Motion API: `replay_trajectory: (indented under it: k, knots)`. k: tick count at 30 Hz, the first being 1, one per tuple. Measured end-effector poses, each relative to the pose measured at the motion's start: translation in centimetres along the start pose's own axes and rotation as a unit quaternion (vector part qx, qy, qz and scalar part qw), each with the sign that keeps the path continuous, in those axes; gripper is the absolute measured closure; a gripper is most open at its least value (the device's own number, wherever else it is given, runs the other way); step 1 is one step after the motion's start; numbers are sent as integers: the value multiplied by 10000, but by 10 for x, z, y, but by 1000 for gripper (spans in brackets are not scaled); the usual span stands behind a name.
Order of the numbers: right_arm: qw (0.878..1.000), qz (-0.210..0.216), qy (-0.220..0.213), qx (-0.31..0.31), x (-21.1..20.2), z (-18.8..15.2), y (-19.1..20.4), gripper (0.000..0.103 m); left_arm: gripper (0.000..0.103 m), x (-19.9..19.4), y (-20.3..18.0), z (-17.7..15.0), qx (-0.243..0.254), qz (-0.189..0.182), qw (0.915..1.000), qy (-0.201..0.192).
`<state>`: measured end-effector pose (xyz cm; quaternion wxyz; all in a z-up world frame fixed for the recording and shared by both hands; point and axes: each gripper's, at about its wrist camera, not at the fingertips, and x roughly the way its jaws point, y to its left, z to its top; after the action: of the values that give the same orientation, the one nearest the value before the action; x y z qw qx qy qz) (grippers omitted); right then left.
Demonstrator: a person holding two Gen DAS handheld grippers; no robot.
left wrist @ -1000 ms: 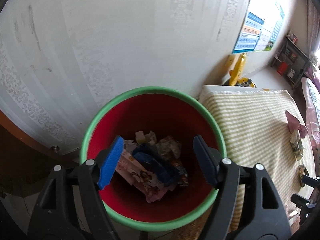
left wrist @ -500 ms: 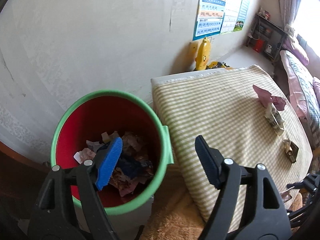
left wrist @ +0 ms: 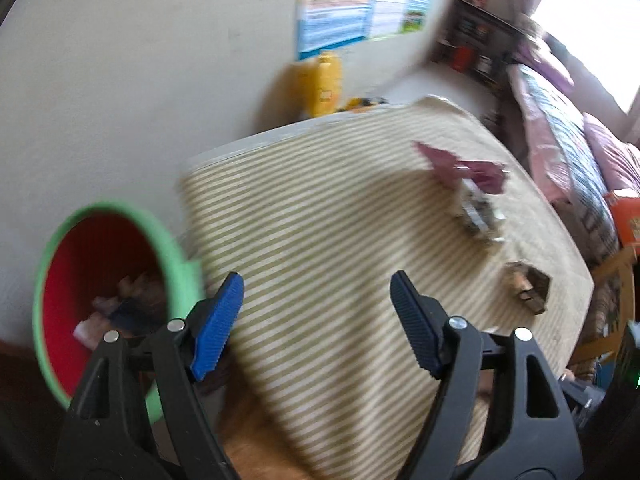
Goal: Collect trash
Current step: 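Grasp the pink foil wrapper with the left tool while the right tool approaches the white-pink carton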
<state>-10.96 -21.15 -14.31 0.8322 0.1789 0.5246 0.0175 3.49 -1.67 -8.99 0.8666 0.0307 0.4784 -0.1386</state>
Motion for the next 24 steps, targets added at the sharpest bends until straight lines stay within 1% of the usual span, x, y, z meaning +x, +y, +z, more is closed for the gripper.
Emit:
replay_trajectory:
  k: [2,5,6,8,10,11,13,14,16,17,18,19,20,21,22,23,24]
  knots:
    - [9999,32,-104,-93,-8,-5,2,75,30,14,-26,15,145,-136,9998,3]
    - [9997,44,-231,-91,-14,-8,-3,75,30,36,-56,42,260,-196,9995,-47]
    - [9997,72,-232,-76,-18,-8,-7,75,30,43,-62,49,290,-176,9994,-57]
    - [9996,148,-251,-15,-21,-10,-12,75,31,62,-80,67,428,-10,9991,11]
    - [9992,235,-305,70,-21,-4,-22,74,33,75,-91,80,424,-72,9991,54]
    - [9991,269,-324,113,-21,-8,-19,74,33,81,-95,85,413,-75,9991,62]
    - [9985,370,-325,238,-20,-6,-26,74,37,96,-105,96,405,-8,9990,161]
    - [9983,408,-318,279,-20,-6,-28,74,41,104,-109,101,384,-15,9990,244]
    - [9976,516,-302,355,-20,-6,-33,74,44,116,-118,107,320,-76,9987,386]
    - [9974,550,-295,371,-19,-4,-35,74,49,122,-121,110,308,-65,9985,449]
    - [9971,585,-290,387,-20,-5,-36,74,57,128,-124,109,310,-19,9981,524]
    - [9969,616,-286,401,-20,-5,-38,73,61,137,-128,110,327,52,9974,634]
    - [9967,637,-286,410,-20,-5,-38,73,73,143,-130,110,300,73,9968,740]
    - [9965,657,-286,421,-21,-5,-39,73,82,146,-128,109,255,62,9965,794]
    - [9963,677,-284,438,-22,-5,-40,73,85,147,-125,107,148,-15,9963,842]
    - [9962,698,-277,452,-22,-5,-41,73,93,147,-121,105,41,-119,9962,864]
    - [9960,714,-269,473,-22,-5,-42,73,98,145,-119,103,-5,-156,9961,866]
